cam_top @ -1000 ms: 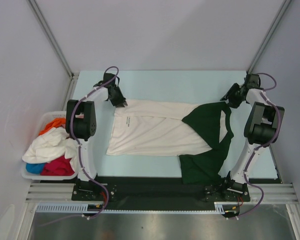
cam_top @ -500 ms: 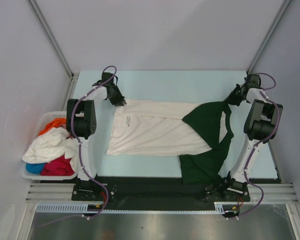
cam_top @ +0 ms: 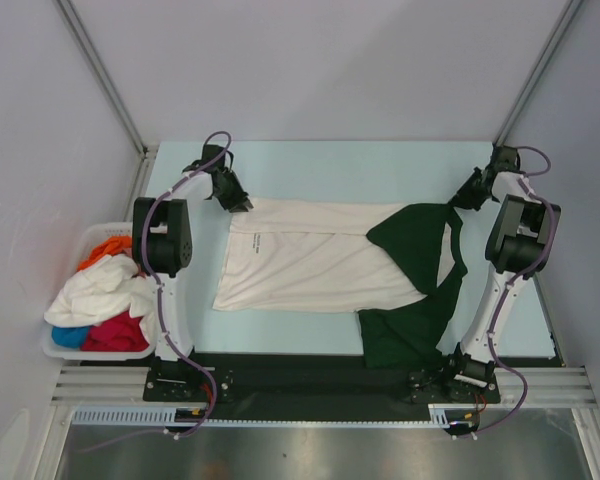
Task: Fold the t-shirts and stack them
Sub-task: Fold the tshirt
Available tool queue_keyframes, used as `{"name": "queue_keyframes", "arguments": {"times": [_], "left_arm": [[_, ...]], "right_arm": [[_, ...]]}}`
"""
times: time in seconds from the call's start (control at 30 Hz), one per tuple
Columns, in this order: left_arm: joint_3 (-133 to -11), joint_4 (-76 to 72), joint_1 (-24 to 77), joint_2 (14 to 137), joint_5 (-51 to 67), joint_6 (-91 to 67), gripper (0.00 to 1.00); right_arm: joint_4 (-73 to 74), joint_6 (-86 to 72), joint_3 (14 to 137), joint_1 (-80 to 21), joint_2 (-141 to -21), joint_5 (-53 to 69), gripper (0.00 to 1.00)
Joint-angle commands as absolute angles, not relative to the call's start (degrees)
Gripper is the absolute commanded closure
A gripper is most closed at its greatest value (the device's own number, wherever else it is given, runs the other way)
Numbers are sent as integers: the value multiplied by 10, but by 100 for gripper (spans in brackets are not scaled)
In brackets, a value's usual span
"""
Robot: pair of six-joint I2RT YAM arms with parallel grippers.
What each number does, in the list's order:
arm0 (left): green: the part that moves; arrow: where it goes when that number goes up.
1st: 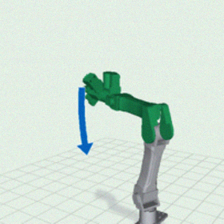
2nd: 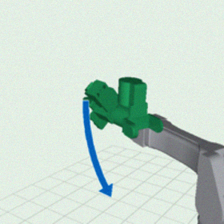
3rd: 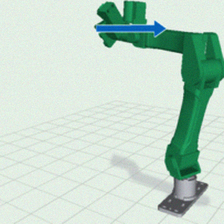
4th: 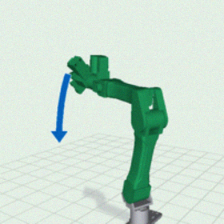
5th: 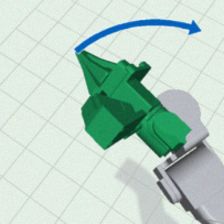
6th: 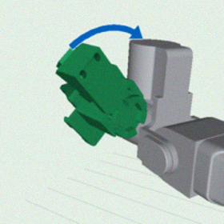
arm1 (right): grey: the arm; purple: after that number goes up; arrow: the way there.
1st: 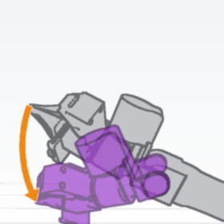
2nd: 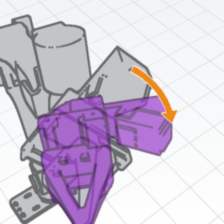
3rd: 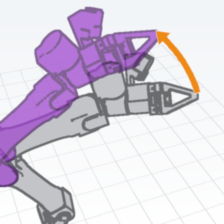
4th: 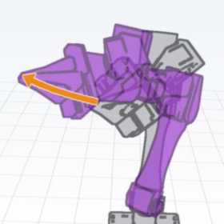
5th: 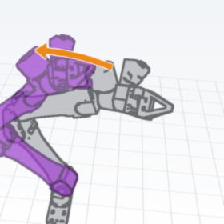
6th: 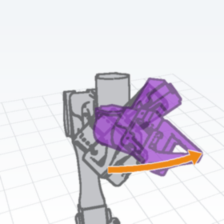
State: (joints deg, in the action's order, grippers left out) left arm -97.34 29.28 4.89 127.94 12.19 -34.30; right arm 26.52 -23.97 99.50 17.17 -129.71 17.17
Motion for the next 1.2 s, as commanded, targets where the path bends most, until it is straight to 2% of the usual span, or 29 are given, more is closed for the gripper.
{"name": "queue_keyframes", "arguments": {"times": [0.0,0.07,0.13,0.3,0.47,0.7,0.77,0.8,0.9,0.97,1.0,1.07,1.17], "left_arm": [[-987,294,43,1258,96,-318,72],[-983,300,45,1239,94,-311,71],[-975,310,46,1209,78,-306,69],[-938,315,48,1151,85,-300,64],[-863,316,60,1087,126,-304,60],[-761,310,129,998,149,-295,60],[-734,309,143,975,153,-294,60],[-725,309,154,969,153,-295,60],[-701,308,162,951,154,-298,60],[-697,308,163,948,156,-295,60],[-698,310,163,947,155,-295,60],[-702,311,163,948,157,-296,60],[-706,316,163,947,158,-299,60]], "right_arm": [[369,-227,1074,173,-1299,70,79],[464,-222,1130,171,-1292,32,78],[490,-218,1133,167,-1268,1,69],[483,-214,1037,150,-1169,11,47],[487,-217,942,79,-1100,25,37],[505,-185,802,-31,-988,16,36],[508,-185,757,-66,-957,13,42],[508,-189,744,-74,-948,16,52],[484,-201,687,-104,-919,30,65],[465,-201,662,-112,-925,15,60],[458,-197,659,-115,-932,6,49],[446,-182,662,-122,-946,-23,40],[441,-168,669,-130,-976,-49,38]]}}
